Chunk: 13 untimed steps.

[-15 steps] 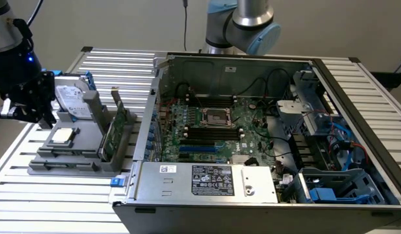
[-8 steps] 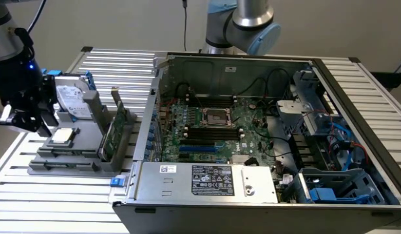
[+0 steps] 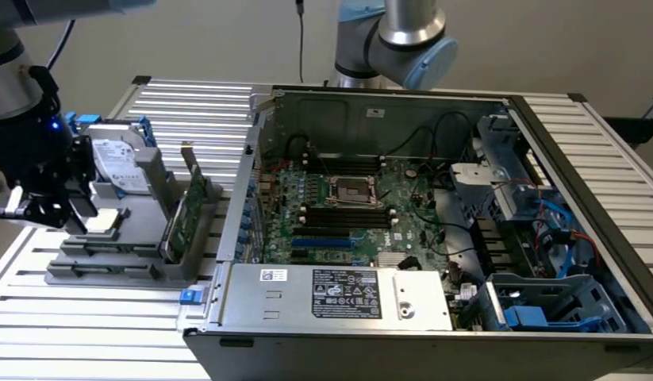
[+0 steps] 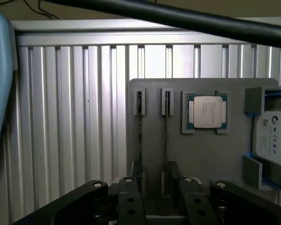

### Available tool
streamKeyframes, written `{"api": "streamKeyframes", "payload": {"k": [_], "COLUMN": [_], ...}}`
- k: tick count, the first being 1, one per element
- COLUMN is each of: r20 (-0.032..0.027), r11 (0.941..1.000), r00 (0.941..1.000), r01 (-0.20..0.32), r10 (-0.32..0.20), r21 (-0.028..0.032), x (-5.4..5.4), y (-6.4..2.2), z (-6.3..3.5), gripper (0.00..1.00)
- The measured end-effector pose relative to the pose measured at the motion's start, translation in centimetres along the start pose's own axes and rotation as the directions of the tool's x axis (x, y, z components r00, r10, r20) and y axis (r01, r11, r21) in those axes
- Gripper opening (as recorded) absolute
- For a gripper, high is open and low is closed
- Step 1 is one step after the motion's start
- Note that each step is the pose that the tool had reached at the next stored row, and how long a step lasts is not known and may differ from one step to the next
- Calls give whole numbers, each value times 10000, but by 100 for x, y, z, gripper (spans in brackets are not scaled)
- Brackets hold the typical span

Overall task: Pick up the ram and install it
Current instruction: 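Pick up the ram and move it above insertion slot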

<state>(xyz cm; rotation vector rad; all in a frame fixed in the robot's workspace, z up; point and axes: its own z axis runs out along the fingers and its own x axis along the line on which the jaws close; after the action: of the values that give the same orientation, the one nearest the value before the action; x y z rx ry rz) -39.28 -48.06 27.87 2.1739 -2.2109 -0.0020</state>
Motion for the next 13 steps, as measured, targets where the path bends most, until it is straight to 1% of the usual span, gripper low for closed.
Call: {"api": "streamKeyframes", "payload": {"k": [13], "r20": [1], "r11": [10000], "r00": [10000], "r01": [0], "r10": [0], "r21": [0], "x": [59], "y": [-8], "z": [238], "gripper": [36]}}
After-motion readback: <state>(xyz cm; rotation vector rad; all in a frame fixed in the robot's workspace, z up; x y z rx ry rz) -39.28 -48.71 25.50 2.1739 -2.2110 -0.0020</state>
